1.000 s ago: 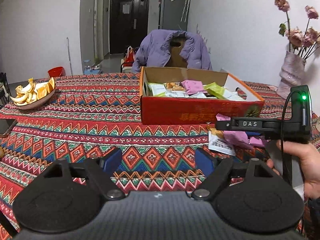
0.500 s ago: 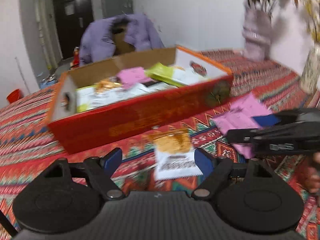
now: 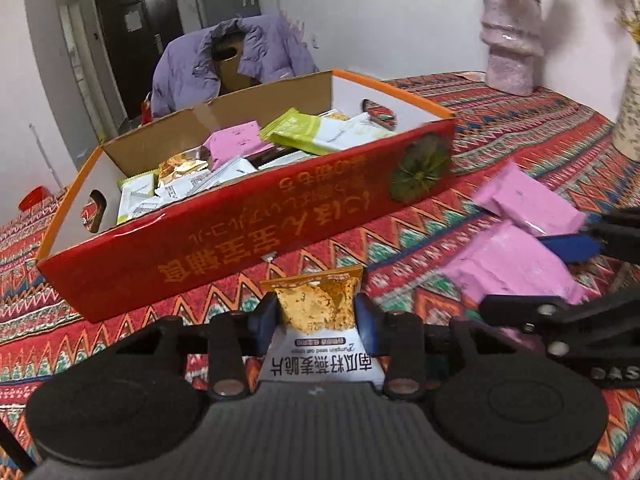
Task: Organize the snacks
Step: 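Grasp the yellow cracker packet with left tool while right tool grasps a pink packet, then carry both packets into the box and open both tools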
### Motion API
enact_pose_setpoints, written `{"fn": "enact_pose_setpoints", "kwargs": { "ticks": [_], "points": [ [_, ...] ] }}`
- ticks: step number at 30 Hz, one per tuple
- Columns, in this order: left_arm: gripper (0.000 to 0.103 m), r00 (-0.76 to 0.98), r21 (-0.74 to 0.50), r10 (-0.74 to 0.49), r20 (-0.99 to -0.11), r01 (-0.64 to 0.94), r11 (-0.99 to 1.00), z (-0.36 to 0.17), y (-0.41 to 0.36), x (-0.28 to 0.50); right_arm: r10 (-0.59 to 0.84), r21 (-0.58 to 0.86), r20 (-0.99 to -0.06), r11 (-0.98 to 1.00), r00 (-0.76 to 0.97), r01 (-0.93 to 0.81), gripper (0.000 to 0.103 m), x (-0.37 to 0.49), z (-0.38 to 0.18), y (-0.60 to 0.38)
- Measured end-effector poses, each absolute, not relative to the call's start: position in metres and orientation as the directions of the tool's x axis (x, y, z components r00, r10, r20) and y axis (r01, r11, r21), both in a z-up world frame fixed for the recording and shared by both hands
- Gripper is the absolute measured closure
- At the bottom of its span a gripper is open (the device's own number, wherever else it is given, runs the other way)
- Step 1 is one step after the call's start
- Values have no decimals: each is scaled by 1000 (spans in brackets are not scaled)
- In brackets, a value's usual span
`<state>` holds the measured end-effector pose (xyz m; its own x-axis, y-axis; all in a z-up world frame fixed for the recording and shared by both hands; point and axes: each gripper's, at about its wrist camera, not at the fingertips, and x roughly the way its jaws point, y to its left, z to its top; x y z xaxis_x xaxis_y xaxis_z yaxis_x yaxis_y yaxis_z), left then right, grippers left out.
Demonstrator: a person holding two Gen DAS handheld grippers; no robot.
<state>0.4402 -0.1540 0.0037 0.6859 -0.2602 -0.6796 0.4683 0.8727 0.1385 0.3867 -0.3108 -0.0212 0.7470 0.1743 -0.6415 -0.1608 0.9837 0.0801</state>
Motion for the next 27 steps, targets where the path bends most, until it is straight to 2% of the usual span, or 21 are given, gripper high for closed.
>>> {"fn": "enact_pose_setpoints", "kwargs": {
  "ticks": [5,11,19,27],
  "points": [
    [61,720,84,-297,-628,443,893,35,-134,401,210,92,-621,976,755,-197,43,361,-10,-301],
    [61,745,-53,-322,-585,361,931,69,-92,350,242,105,-594,969,767,-225,43,318,6,-290],
    [61,778,-95,-313,-545,314,945,84,-63,307,265,93,-574,961,775,-260,43,282,21,-272],
    [61,791,-92,-322,-519,323,942,94,-53,311,276,87,-524,958,806,-272,43,282,44,-266]
  ]
}}
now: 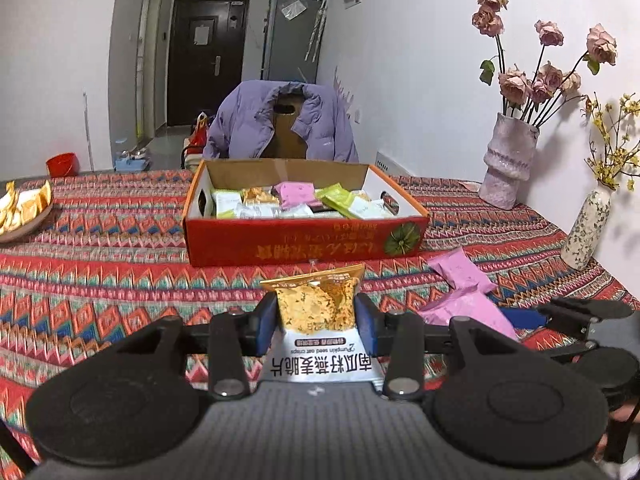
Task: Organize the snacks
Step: 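Carry both packets into the box and open both tools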
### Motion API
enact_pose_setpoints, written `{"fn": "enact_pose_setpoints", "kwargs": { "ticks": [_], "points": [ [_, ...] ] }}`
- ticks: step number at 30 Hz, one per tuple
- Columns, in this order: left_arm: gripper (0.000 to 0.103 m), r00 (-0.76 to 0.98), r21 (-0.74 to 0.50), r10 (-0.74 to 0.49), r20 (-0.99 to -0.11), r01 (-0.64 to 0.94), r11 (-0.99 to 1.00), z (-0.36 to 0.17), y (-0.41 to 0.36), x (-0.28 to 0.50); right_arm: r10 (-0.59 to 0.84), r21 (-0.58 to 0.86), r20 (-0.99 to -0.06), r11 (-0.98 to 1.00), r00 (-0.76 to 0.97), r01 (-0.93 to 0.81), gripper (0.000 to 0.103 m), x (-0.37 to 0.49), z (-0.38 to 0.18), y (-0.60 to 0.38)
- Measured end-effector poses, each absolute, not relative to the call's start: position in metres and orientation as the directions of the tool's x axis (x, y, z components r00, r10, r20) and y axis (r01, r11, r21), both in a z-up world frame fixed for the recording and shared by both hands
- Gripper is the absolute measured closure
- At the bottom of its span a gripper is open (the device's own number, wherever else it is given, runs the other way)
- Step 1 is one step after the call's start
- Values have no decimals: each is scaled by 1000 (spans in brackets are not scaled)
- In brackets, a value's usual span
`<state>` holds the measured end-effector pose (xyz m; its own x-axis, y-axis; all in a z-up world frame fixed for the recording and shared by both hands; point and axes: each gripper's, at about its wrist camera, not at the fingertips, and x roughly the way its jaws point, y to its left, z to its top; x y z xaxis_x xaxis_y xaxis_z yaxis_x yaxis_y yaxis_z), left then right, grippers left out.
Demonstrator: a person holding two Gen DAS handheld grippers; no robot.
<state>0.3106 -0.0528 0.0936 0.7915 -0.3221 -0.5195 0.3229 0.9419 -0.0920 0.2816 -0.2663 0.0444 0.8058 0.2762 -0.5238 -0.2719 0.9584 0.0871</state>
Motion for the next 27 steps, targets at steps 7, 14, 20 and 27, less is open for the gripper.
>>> {"fn": "enact_pose_setpoints", "kwargs": {
  "ticks": [7,14,20,27],
  "points": [
    [61,796,-52,-335,-504,359,932,115,-62,403,331,113,-467,942,820,-316,43,362,80,-273],
    [61,768,-92,-303,-564,306,947,103,-70,522,320,115,-506,946,801,-304,43,492,79,-268],
    [61,729,-126,-283,-624,264,956,78,-63,598,277,88,-586,956,761,-280,43,576,39,-254],
    [61,705,-100,-228,-671,219,971,50,-72,658,243,68,-632,963,736,-260,42,617,13,-242]
  ]
}}
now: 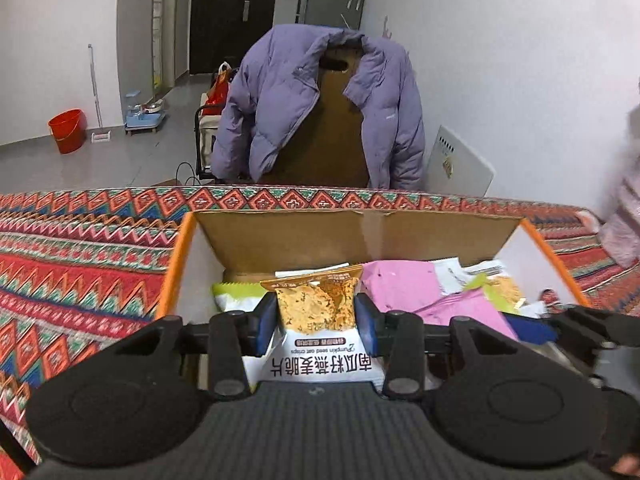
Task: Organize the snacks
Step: 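Carry both packets into the box and open both tools, then withdraw both tools from the box toward the remaining snacks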
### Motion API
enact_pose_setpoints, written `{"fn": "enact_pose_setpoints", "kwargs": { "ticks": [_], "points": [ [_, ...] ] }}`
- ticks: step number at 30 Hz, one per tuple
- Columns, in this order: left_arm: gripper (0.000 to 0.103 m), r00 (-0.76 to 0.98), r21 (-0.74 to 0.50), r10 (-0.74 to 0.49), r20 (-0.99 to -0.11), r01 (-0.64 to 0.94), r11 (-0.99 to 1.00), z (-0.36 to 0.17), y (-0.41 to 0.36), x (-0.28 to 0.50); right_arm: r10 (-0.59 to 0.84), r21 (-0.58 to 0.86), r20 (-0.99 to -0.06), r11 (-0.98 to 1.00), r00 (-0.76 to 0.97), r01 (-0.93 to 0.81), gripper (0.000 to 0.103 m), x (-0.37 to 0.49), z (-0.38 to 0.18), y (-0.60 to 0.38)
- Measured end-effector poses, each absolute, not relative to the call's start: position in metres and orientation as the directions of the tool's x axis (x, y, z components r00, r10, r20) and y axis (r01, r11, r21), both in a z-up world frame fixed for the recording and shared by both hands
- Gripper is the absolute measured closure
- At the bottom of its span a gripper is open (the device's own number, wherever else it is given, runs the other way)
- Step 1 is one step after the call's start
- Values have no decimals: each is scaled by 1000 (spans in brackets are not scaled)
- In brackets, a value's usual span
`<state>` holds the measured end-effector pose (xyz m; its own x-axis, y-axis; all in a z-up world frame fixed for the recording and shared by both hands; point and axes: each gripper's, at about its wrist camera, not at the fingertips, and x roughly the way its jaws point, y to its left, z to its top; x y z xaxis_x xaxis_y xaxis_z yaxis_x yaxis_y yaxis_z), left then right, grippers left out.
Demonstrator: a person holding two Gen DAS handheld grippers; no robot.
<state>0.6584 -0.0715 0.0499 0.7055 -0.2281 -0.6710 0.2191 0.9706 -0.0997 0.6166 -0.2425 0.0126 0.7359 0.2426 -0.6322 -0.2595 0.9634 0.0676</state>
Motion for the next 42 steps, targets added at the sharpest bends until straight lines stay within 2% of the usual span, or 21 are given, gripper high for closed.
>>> {"fn": "enact_pose_setpoints", "kwargs": {
  "ticks": [1,3,5,9,16,19,28,37,39,42],
  "points": [
    [61,709,-105,-221,-670,204,973,47,-74,665,249,74,-625,962,740,-262,42,613,14,-243],
    [61,699,-129,-234,-675,200,971,44,-79,680,250,75,-610,963,752,-259,27,608,17,-244],
    [59,677,-169,-267,-686,209,963,45,-83,688,253,74,-605,962,755,-263,21,605,20,-247],
    [43,696,-147,-263,-668,223,964,55,-89,684,267,98,-589,960,763,-261,21,593,34,-257],
    [39,715,-135,-262,-649,231,964,86,-65,651,227,48,-568,969,791,-243,20,569,73,-272],
    [33,735,-114,-237,-635,214,970,104,-51,626,201,2,-567,970,799,-243,19,554,88,-276],
    [26,776,-99,-189,-602,162,982,132,1,492,181,-12,-517,976,837,-218,16,456,120,-300],
    [17,867,-17,-170,-468,183,983,148,19,336,223,-31,-436,964,872,-262,8,332,129,-293],
    [12,887,-5,-161,-433,177,984,144,20,300,243,-29,-413,960,878,-280,7,304,127,-291],
    [8,891,-25,-157,-426,162,986,133,19,258,263,-23,-394,955,880,-296,6,264,120,-290]
  ]
}}
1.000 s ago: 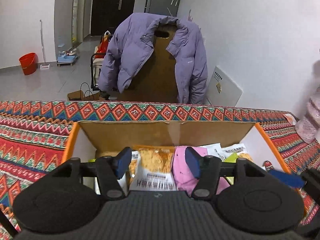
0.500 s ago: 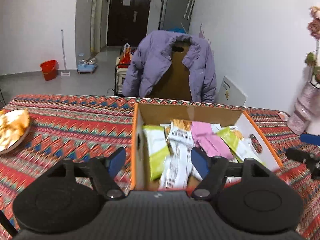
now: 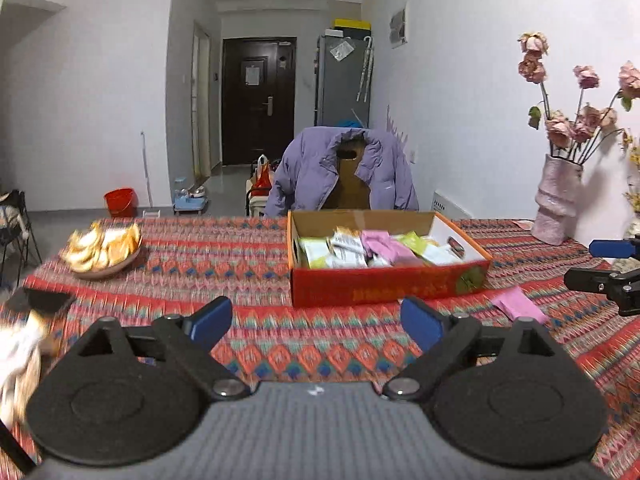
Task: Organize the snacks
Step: 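Withdraw both tools from the box toward the remaining snacks, then grasp the red-and-blue snack bag with left tool while right tool grasps the last pink packet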
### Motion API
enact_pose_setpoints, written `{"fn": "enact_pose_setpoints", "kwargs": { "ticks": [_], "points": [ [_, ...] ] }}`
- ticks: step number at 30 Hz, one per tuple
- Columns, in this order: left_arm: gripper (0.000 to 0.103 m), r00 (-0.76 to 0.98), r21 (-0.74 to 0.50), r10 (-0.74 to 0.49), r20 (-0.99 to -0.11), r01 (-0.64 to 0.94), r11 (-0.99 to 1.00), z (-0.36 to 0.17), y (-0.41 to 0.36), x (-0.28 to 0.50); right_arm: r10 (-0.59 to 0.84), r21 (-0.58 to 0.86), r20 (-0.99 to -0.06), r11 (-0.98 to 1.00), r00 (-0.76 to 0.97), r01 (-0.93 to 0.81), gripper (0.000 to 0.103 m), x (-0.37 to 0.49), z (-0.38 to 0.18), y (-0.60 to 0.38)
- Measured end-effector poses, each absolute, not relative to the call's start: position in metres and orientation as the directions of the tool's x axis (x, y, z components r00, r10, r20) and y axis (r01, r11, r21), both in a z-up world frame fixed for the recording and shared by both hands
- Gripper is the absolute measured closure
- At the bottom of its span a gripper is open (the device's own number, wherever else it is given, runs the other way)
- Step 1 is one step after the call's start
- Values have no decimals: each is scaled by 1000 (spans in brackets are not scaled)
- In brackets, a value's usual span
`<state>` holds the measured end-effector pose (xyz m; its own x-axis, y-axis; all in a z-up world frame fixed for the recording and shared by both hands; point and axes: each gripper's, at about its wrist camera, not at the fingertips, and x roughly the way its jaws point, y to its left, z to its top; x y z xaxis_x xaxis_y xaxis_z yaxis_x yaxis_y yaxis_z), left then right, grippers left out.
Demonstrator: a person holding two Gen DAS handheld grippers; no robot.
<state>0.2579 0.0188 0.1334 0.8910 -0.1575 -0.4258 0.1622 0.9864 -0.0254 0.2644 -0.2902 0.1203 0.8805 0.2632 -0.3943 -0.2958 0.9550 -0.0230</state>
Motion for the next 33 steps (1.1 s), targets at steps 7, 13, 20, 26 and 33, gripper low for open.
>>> {"fn": "enact_pose_setpoints", "kwargs": {
  "ticks": [7,13,20,26,33],
  "points": [
    [7,851,-116,-97,-515,43,992,89,8,185,215,-53,-392,965,895,-256,6,195,91,-289],
    [6,791,-146,-87,-605,-3,989,52,-16,169,232,-6,-395,967,889,-254,6,160,69,-296],
    [6,722,-210,-150,-676,6,978,25,-50,182,214,-43,-434,966,875,-257,6,147,53,-304],
    [37,727,-112,-88,-681,16,994,12,-74,198,166,-11,-455,981,875,-192,6,152,45,-331],
    [44,735,-81,-106,-670,69,994,17,-67,239,154,57,-513,988,845,-146,6,198,30,-353]
  ]
}}
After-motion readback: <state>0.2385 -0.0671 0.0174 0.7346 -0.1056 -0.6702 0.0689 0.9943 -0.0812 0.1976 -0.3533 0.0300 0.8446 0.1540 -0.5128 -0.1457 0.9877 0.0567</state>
